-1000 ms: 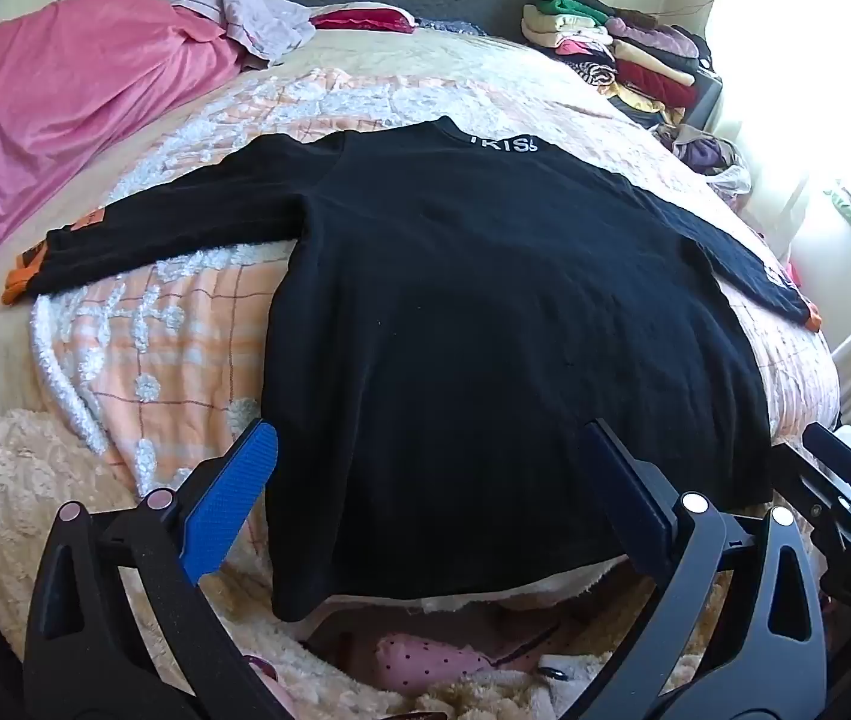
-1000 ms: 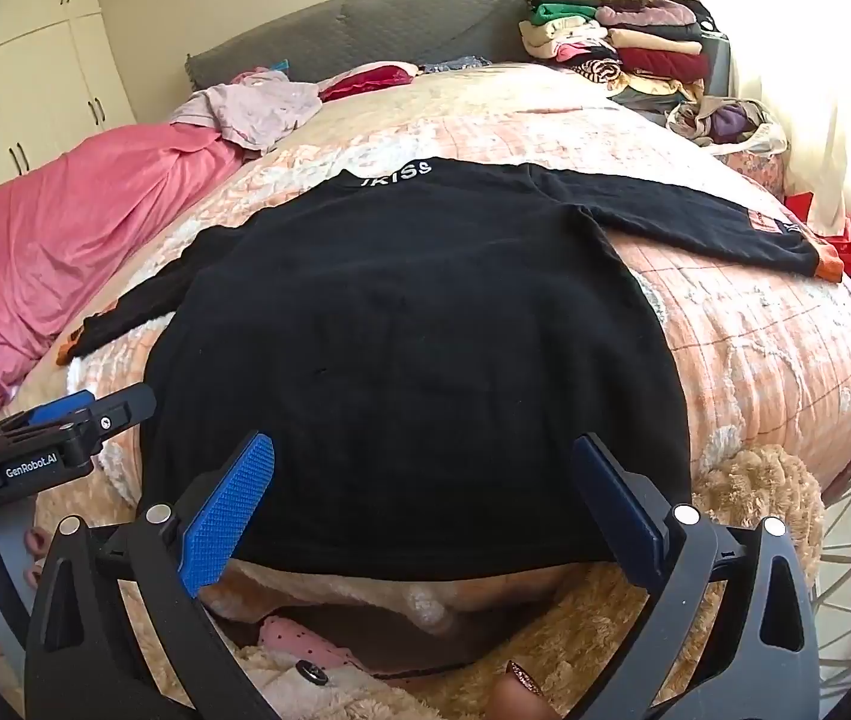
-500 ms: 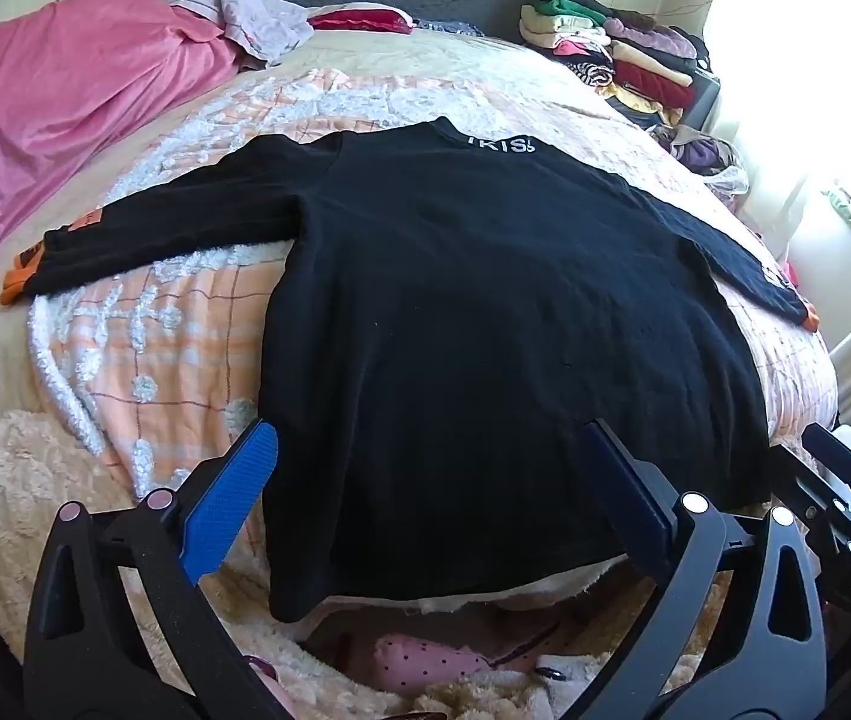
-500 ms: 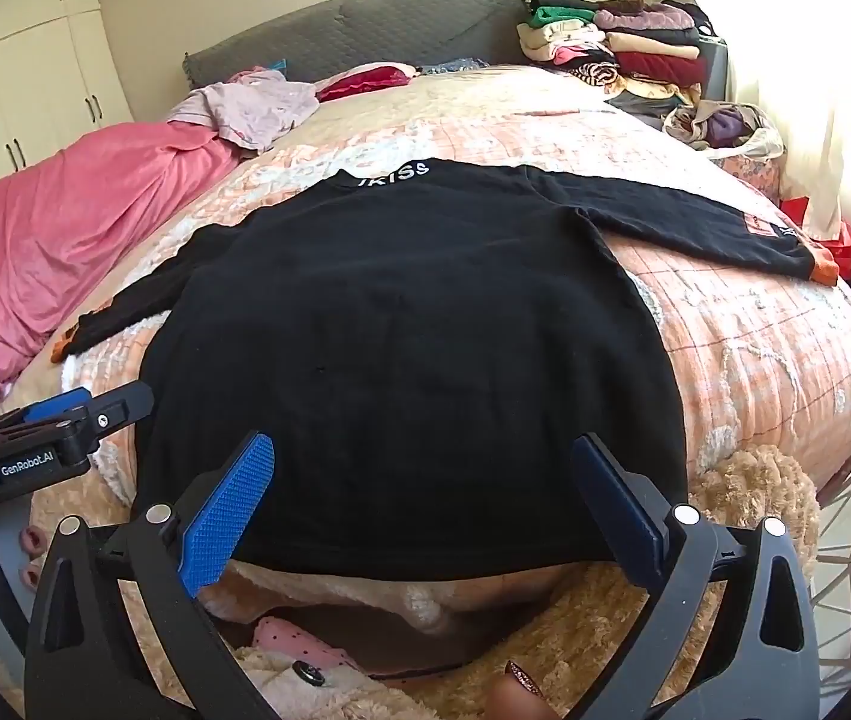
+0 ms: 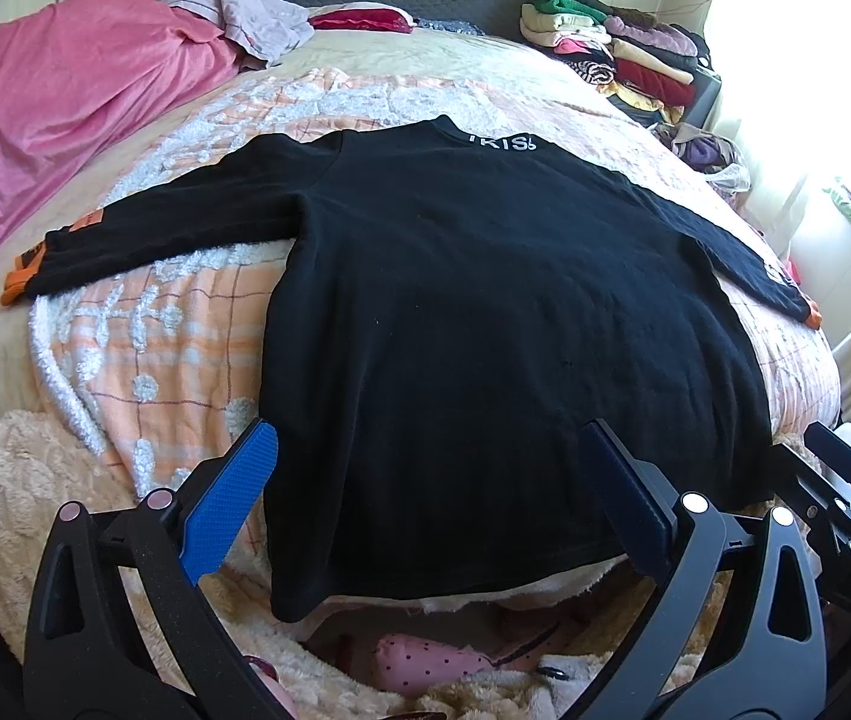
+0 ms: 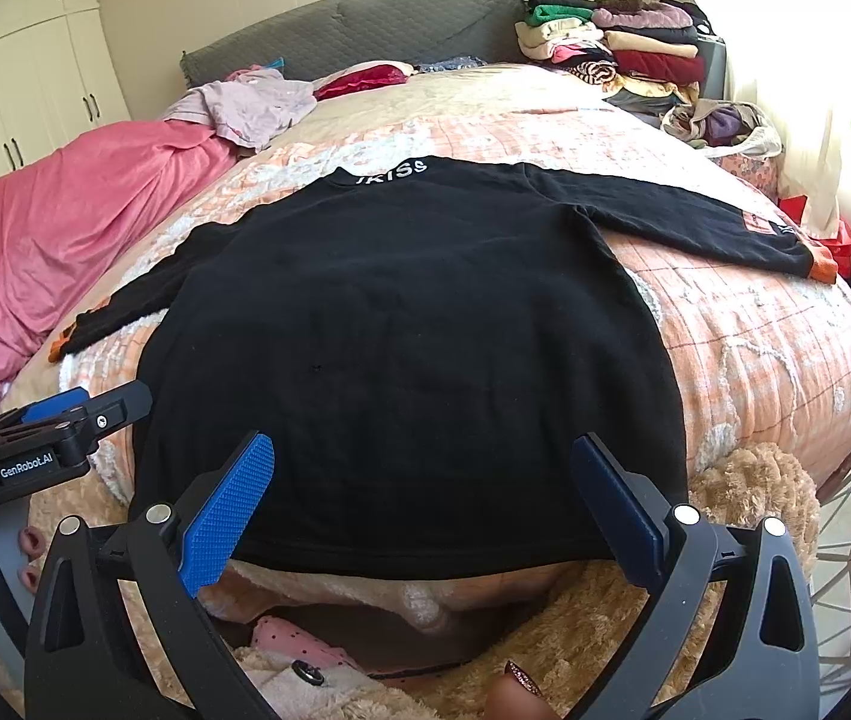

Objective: Fold small clothes

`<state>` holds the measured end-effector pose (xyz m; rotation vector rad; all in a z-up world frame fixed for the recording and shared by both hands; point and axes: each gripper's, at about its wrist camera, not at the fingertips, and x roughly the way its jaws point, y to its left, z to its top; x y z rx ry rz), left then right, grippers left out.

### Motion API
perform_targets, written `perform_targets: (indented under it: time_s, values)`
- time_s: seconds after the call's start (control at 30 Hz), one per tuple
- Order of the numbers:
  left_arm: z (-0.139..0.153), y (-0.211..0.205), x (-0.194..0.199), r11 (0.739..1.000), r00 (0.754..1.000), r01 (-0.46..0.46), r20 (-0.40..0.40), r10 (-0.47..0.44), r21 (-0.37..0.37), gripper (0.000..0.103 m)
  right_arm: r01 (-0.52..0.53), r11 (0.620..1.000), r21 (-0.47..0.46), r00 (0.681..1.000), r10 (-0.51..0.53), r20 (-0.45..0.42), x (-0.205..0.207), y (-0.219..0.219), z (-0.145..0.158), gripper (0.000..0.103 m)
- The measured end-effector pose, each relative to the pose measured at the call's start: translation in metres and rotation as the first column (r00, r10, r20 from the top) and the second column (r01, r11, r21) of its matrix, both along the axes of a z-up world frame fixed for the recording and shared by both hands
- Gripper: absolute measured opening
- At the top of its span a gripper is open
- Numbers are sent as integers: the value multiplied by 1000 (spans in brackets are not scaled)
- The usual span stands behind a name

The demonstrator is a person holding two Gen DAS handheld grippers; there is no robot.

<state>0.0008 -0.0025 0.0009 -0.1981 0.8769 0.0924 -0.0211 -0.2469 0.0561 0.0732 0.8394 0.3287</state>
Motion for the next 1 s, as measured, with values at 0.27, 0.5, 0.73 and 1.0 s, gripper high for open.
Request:
perform_targets:
  time_s: [0.27,0.5,0.73,1.0]
  values:
    - [0,1,0,1000,1000,2,0,-2,-3,95,-4,1000,0,1000,4,-4,0,2,-2,99]
    - [0,0,0,1000,1000,3,-2,-3,-2,95,-3,1000,5,1000,3,-9,1,4,-2,99]
    - [-3,1,1,1000,1000,3,-3,-3,0,95,-5,1000,4,1000,5,-8,1,4,-2,99]
    - [-5,-1,-1,1000,1000,6,-4,-6,8,95,-4,1000,7,1000,4,-8,0,4,-2,99]
